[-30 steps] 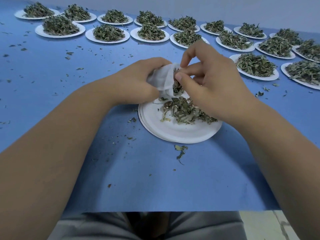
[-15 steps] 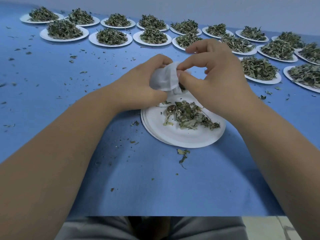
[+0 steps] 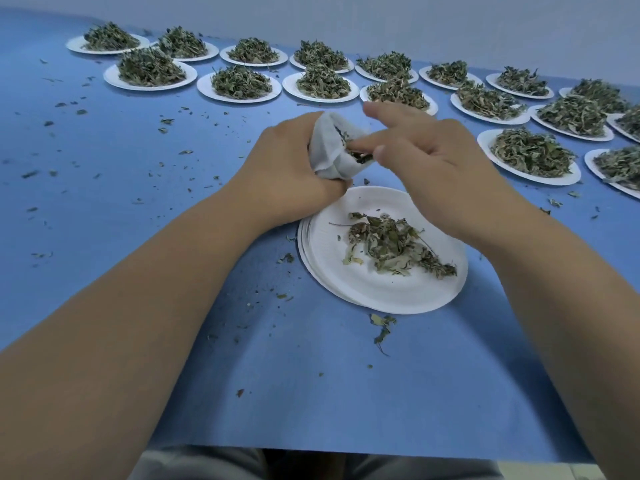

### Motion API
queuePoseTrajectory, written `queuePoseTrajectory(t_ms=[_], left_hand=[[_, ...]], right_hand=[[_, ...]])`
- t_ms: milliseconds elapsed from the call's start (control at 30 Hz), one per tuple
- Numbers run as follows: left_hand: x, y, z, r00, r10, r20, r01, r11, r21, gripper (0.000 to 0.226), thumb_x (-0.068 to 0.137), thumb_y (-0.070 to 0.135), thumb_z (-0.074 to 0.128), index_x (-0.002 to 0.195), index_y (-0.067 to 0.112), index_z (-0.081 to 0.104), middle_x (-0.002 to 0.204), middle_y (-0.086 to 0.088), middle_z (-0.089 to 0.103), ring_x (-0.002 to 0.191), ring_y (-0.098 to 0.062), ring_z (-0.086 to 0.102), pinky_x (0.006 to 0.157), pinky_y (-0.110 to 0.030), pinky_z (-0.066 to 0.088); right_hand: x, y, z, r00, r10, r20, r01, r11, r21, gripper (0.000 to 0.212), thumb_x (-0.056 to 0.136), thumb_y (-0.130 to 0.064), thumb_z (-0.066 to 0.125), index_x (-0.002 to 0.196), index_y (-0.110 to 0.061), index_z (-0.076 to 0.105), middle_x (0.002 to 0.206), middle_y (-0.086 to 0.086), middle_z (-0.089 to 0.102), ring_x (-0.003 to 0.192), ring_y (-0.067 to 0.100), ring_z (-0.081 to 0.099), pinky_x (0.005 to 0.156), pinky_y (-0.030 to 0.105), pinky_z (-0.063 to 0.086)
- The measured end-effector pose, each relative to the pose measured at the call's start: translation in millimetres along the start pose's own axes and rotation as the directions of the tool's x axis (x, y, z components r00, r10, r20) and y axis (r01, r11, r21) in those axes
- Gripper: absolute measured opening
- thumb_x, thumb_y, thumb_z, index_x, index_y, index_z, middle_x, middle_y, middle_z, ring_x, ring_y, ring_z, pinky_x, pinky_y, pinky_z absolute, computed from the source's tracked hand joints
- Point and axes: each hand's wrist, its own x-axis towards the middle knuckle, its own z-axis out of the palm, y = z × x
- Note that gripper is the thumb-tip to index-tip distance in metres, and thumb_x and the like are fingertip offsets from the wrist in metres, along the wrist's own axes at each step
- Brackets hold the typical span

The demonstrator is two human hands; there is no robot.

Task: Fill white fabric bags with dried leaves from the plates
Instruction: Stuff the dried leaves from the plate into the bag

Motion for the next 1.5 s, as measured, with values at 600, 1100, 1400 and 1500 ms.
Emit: queuePoseTrajectory(t_ms=[600,1100,1400,1500], left_hand=[[-4.5,14.4,-3.8,0.992,0.126,-0.022,-0.121,0.979,0.165,0.02,0.07,0.034,0.057,0.071,0.042,0.038,0.07,0.006,0.062,0.062,-0.01,0.056,0.062,-0.024,0.043],[-2.4,5.5,-9.3,0.995,0.082,-0.06,-0.083,0.996,-0.025,0.014,0.083,0.027,0.068,0.089,0.034,0.058,0.086,0.026,0.063,0.075,0.002,0.057,0.062,-0.011,0.041],[-6.7,4.2,-16.4,0.989,-0.041,0.145,0.051,0.997,-0.066,0.063,0.077,0.033,0.078,0.128,0.043,0.043,0.095,0.016,0.061,0.079,0.003,0.06,0.065,-0.014,0.045],[-6.5,2.6,-15.2,0.992,-0.072,0.104,0.073,0.997,-0.013,0.053,0.078,0.035,0.071,0.124,0.042,0.046,0.1,0.014,0.064,0.083,0.001,0.061,0.063,-0.017,0.043]], right_hand=[[1.1,-16.7,5.0,0.978,-0.063,0.197,0.083,0.992,-0.093,0.019,0.092,-0.038,0.061,0.097,-0.051,0.074,0.162,-0.023,0.031,0.148,-0.013,0.014,0.098,0.005,0.017],[8.3,0.2,-3.5,0.985,-0.172,0.013,0.173,0.982,-0.081,0.021,0.092,-0.016,0.072,0.105,-0.032,0.077,0.13,-0.019,0.065,0.121,-0.002,0.061,0.094,0.027,0.055],[10.6,-1.9,-6.0,0.976,-0.099,0.196,0.114,0.991,-0.067,0.02,0.09,-0.029,0.073,0.108,-0.038,0.076,0.139,-0.023,0.059,0.127,-0.016,0.048,0.101,0.026,0.05],[12.5,-5.7,7.1,0.98,-0.113,0.164,0.122,0.992,-0.045,0.016,0.088,-0.04,0.076,0.103,-0.036,0.077,0.136,-0.025,0.06,0.132,-0.013,0.046,0.112,0.035,0.042]])
